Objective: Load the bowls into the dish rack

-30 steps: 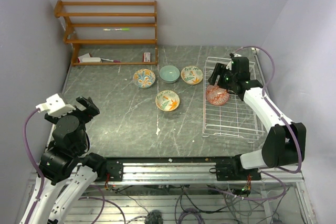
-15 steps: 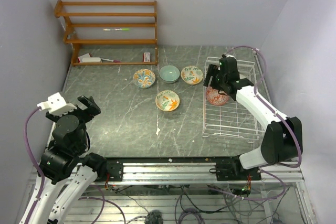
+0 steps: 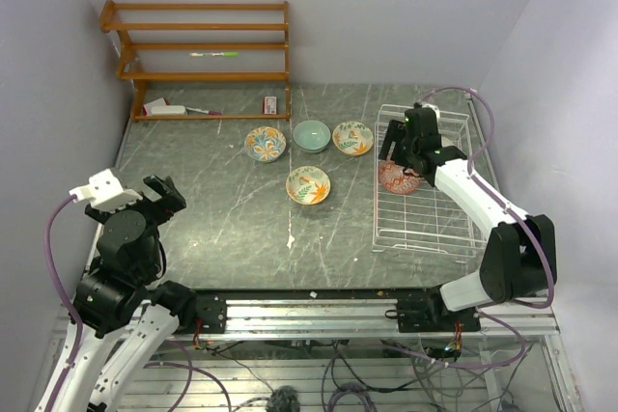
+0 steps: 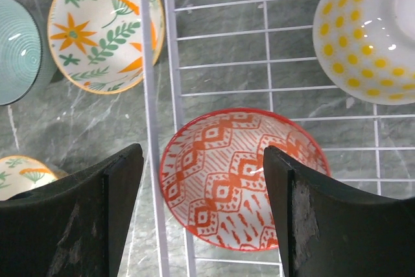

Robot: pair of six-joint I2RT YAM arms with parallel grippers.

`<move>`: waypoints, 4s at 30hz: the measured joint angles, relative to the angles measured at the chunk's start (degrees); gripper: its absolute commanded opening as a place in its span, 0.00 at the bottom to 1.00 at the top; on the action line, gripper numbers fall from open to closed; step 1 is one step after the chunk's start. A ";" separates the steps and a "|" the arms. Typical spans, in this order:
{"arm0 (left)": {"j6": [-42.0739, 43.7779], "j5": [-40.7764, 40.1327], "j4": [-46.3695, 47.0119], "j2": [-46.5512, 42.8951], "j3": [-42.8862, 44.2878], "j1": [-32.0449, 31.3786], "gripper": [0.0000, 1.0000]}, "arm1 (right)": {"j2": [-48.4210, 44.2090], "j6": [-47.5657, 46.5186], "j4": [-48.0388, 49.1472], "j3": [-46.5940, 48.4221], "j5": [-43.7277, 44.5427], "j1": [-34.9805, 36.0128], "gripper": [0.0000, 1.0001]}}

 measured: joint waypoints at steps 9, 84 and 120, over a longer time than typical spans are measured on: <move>0.00 -0.04 -0.02 0.39 0.00 0.00 0.98 | 3.80 0.00 2.21 -1.51 -1.40 -1.62 0.75; -0.02 -0.11 -0.07 -0.02 0.00 0.00 0.98 | -9.68 11.26 23.17 -14.60 -26.62 -10.43 0.00; -0.02 -0.13 -0.04 0.04 0.00 0.00 0.98 | -3.23 29.07 49.22 -30.71 -60.81 -34.45 0.10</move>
